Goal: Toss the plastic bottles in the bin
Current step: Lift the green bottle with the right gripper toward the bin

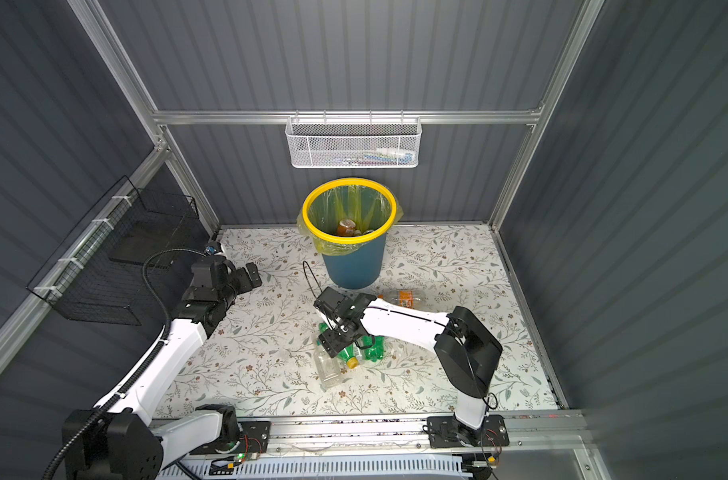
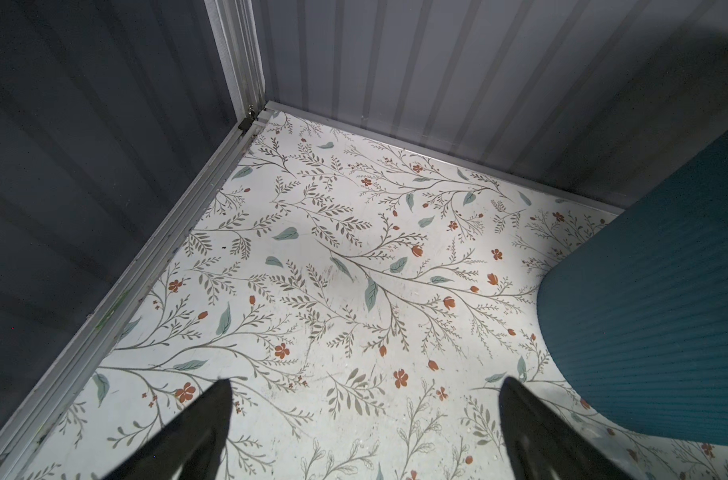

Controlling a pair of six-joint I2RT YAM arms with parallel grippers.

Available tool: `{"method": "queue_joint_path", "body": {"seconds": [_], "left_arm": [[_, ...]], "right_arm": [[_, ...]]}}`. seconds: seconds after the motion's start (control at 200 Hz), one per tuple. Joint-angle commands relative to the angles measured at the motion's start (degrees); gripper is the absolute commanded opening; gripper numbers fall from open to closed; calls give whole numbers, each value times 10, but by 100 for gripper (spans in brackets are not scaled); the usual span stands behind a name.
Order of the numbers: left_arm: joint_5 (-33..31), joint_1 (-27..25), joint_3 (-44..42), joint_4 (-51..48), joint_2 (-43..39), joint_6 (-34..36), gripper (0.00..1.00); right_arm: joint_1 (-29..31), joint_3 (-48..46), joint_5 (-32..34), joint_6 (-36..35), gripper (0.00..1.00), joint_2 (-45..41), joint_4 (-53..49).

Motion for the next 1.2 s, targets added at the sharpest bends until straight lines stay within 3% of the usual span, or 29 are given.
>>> {"method": "queue_joint_path", "body": {"seconds": [0.0,0.23,0.47,0.61,0.871,1.076,1.191], "left_arm": [[10,4,-12,8,2,-8,100],[30,4,-14,14,4,-3,100],[94,3,-3,3,20,30,99],[115,3,17,-19,42,36,96],[181,0,21,-12,59,32,96],[161,-40,32,-9,60,21,94],[102,-95,47,-19,75,27,96]], "right_arm": [[3,5,17,-1,68,-11,-14],[-3,8,35,8,60,-48,-14],[-55,-24,39,38,58,-141,28],[-118,-101,14,75,58,-224,93],[-297,-267,-29,116,57,-395,235],[-421,-312,-50,75,57,-501,281],[-429,-295,-39,1,57,-561,297]]}}
